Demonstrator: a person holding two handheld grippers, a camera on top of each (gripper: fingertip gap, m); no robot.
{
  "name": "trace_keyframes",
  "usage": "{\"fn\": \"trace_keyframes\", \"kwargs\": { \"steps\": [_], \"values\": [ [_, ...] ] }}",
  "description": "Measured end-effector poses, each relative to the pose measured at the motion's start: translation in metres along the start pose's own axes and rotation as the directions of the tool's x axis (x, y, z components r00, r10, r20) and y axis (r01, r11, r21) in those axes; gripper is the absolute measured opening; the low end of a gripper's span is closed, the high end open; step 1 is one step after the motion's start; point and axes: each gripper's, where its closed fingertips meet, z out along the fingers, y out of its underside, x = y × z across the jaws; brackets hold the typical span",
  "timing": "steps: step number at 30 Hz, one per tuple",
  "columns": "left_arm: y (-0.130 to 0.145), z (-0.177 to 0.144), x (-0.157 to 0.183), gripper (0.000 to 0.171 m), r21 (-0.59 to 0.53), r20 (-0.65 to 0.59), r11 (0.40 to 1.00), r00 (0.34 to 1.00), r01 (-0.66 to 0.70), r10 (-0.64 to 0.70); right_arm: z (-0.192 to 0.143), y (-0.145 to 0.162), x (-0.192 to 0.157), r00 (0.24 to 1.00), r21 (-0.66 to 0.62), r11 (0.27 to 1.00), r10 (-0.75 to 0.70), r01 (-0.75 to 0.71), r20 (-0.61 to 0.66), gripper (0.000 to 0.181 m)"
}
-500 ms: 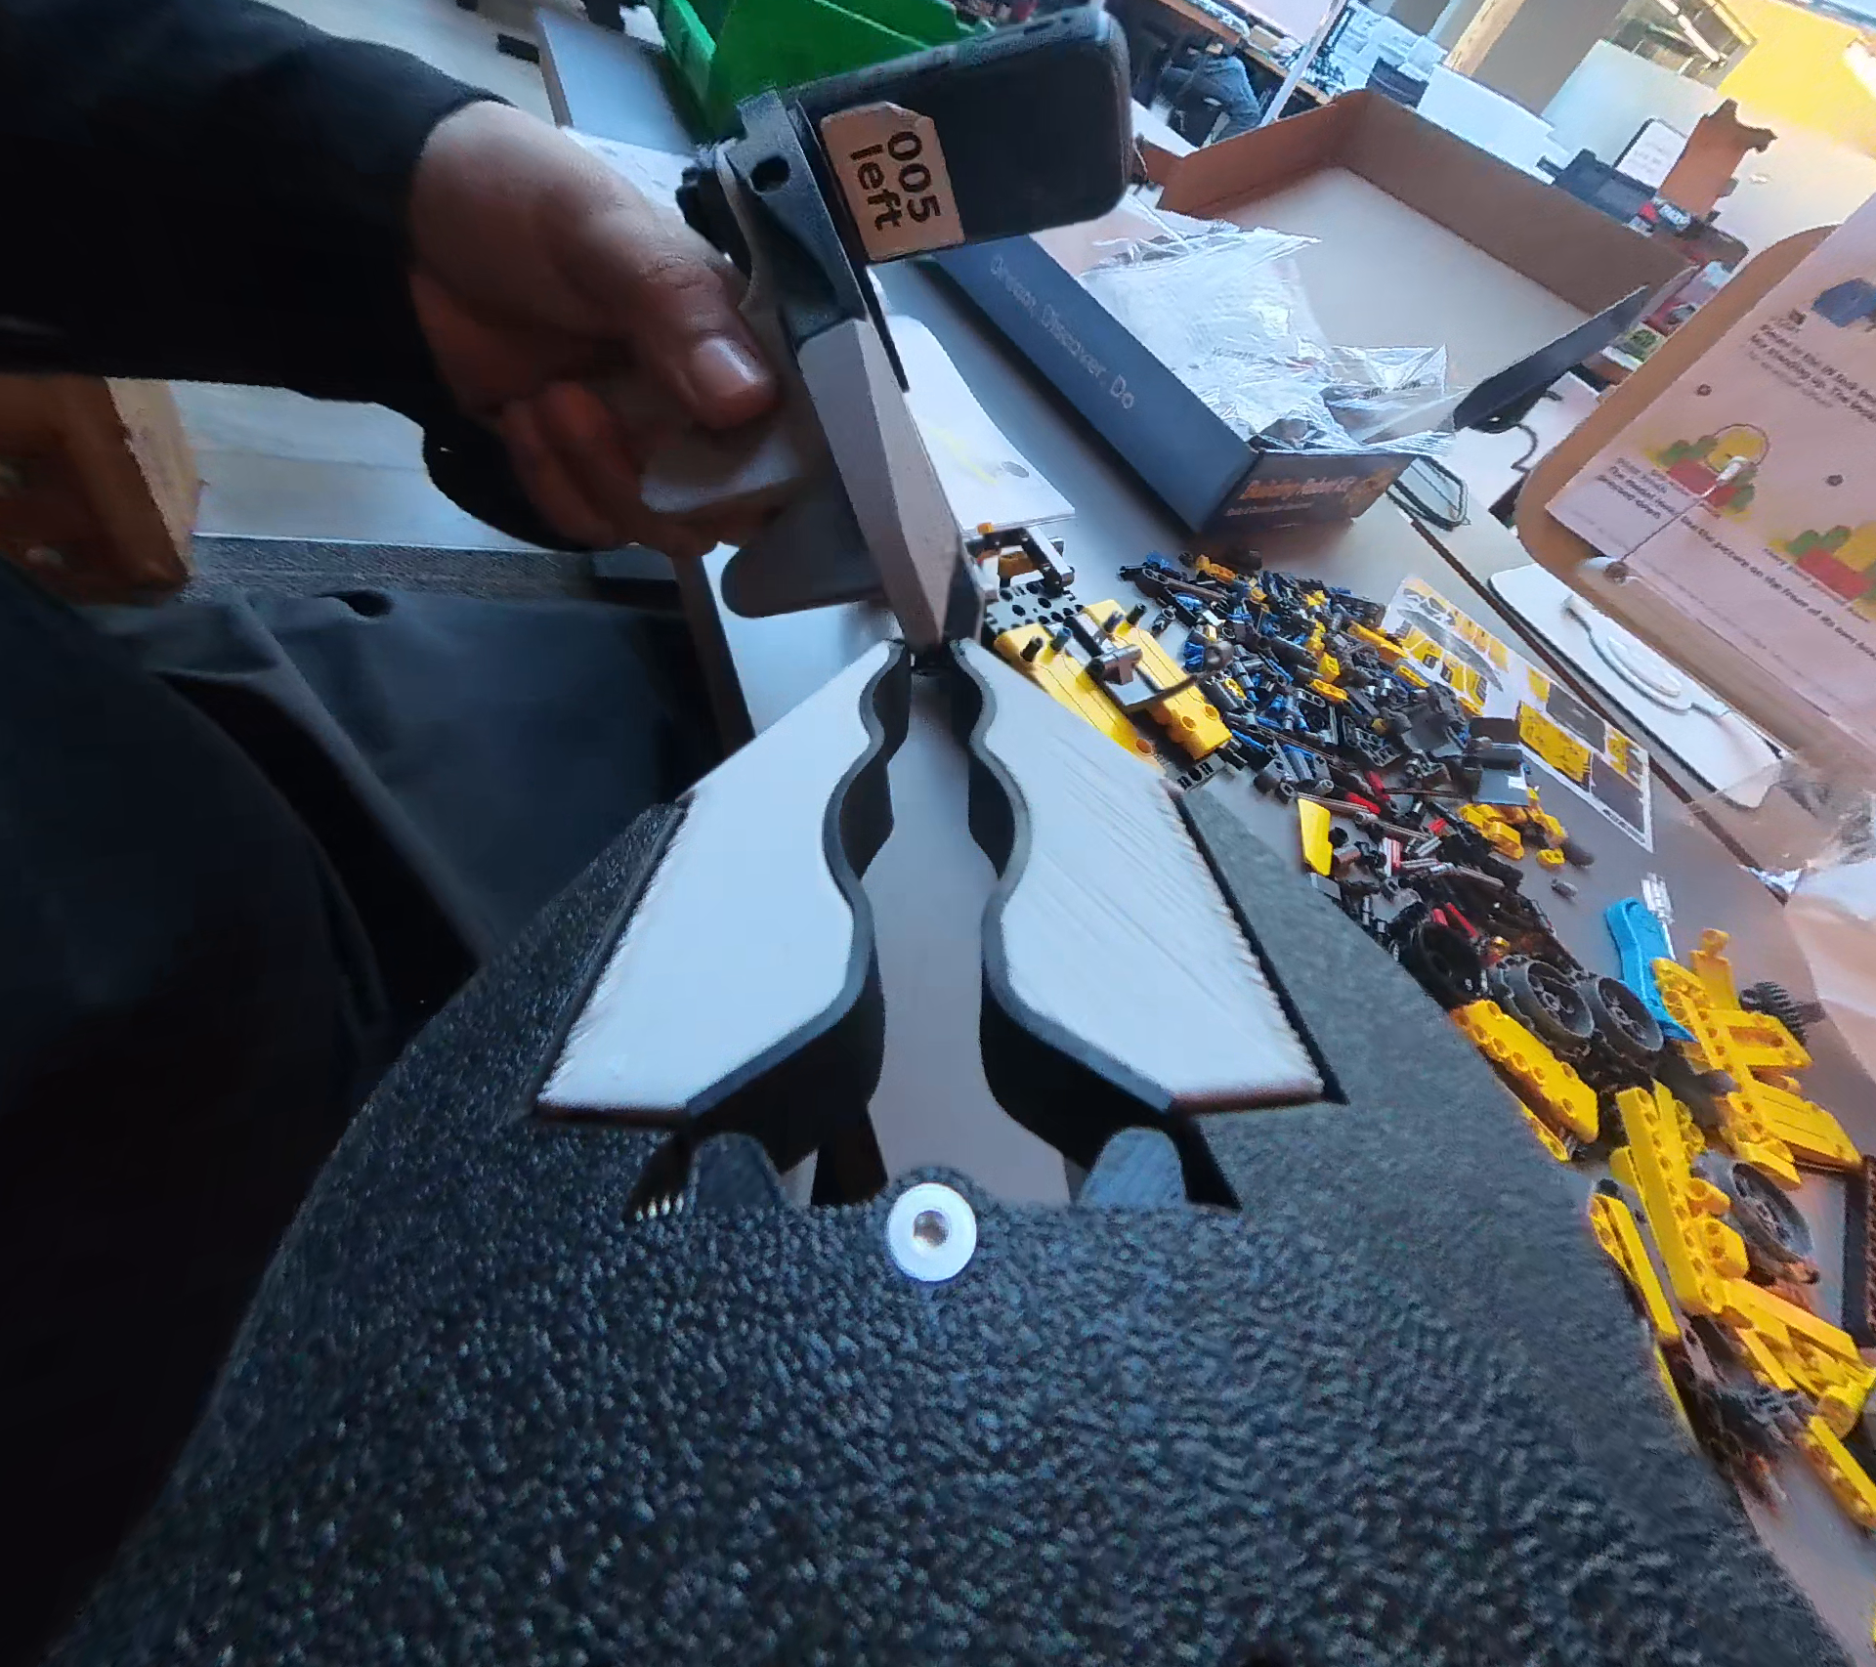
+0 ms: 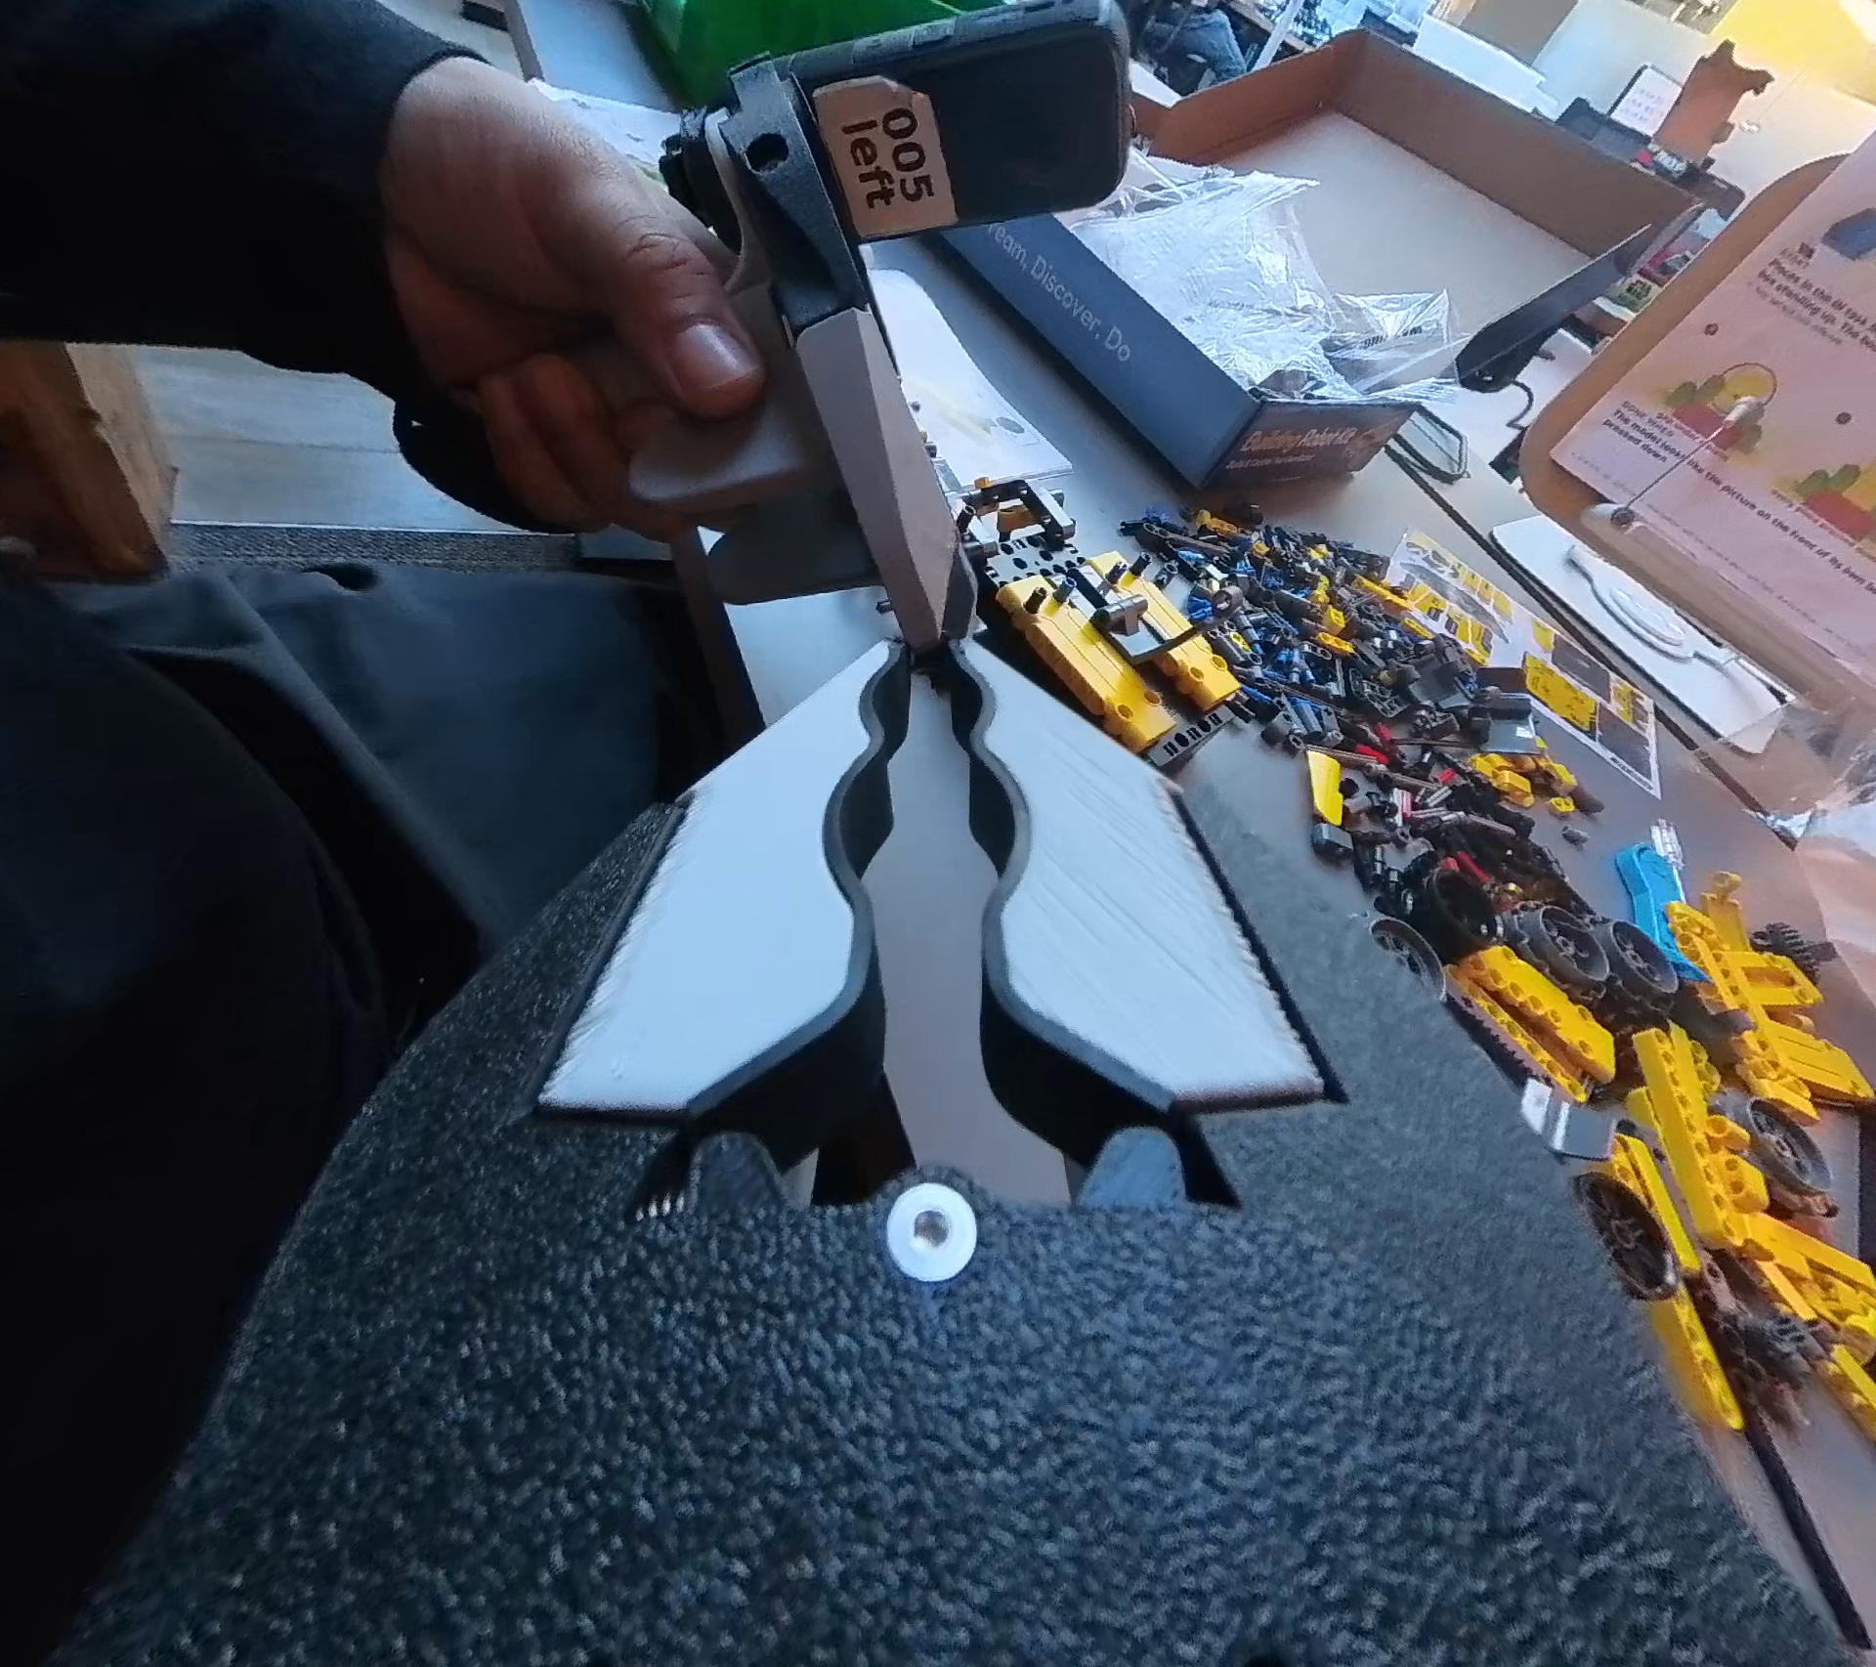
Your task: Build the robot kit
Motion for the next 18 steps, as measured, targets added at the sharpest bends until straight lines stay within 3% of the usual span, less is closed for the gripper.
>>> {"fn": "trace_keyframes", "kwargs": {
  "steps": [7,13,18],
  "values": [
    [-0.002,0.004,-0.007,0.009,0.020,-0.005,0.999,0.999,0.043,-0.043,0.000,0.007,0.005,0.999,-0.004,0.999,0.039,-0.039,-0.034,0.007],
    [-0.001,-0.001,-0.015,0.033,0.011,0.045,1.000,0.999,0.023,-0.023,0.002,0.017,0.011,0.996,-0.033,0.998,0.056,-0.058,-0.073,0.007],
    [0.000,-0.003,-0.023,0.034,0.014,0.076,1.000,0.997,0.025,-0.026,0.003,0.017,0.012,0.995,-0.024,0.997,0.069,-0.071,-0.070,0.007]
  ]
}}
